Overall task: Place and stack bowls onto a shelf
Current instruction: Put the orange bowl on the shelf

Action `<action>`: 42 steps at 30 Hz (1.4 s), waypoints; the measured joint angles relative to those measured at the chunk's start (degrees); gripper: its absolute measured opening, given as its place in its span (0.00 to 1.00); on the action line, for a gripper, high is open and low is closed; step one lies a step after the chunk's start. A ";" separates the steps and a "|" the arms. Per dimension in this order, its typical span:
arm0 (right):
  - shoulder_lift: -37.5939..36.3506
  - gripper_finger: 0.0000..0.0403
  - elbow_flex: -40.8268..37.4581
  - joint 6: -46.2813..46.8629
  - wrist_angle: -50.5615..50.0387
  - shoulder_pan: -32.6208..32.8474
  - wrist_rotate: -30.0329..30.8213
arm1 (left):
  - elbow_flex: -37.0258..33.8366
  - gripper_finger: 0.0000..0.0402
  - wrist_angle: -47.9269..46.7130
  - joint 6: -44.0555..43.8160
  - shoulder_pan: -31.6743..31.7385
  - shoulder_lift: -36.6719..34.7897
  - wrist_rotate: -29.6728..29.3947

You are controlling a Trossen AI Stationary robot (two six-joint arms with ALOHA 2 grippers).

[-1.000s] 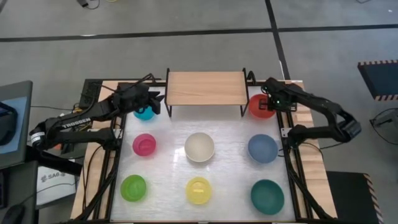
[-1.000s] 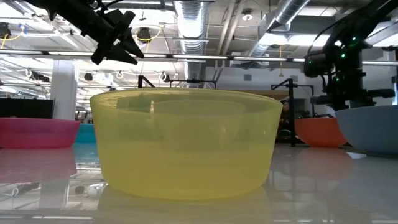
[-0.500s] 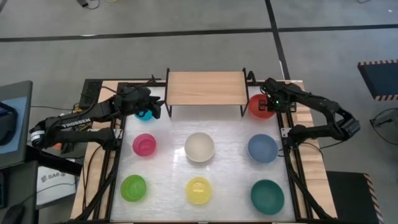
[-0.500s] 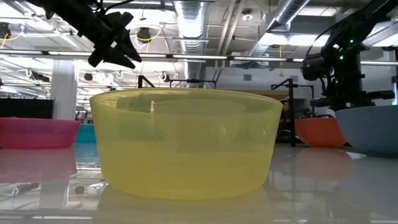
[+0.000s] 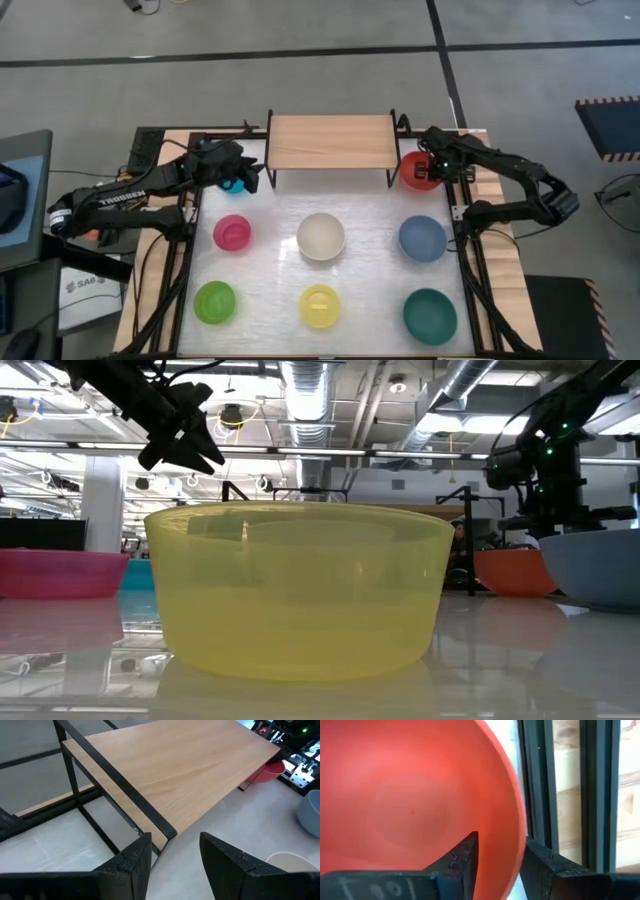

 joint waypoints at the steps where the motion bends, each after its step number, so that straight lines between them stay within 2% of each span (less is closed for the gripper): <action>1: 0.00 0.36 0.00 0.00 0.06 0.22 0.01 | 0.00 0.38 0.01 0.01 -0.09 0.00 0.00; 14: -0.25 0.25 0.00 0.31 1.15 2.30 3.13 | 0.00 0.38 0.22 1.31 -0.26 0.00 0.13; 16: -1.60 0.20 -0.02 0.66 1.18 3.28 6.02 | 0.00 0.38 0.81 1.20 -0.24 0.00 0.15; 20: -6.69 0.07 0.93 4.61 -0.55 6.85 16.15 | 0.00 0.38 4.69 1.88 -0.26 0.04 1.12; 26: -14.44 0.07 3.81 6.24 -1.88 11.52 22.68 | 0.00 0.38 14.15 7.08 -0.41 1.66 2.35; 30: -18.05 0.07 7.37 4.42 -0.95 17.77 27.96 | 0.66 0.38 22.37 7.76 -0.41 6.00 3.91; 35: -18.49 0.07 13.80 2.59 -0.40 27.65 40.71 | 9.38 0.39 23.45 12.26 -1.61 16.84 8.67; 42: -14.04 0.07 22.24 -8.12 3.76 38.57 57.40 | 27.39 0.44 20.16 19.09 -2.42 31.53 6.43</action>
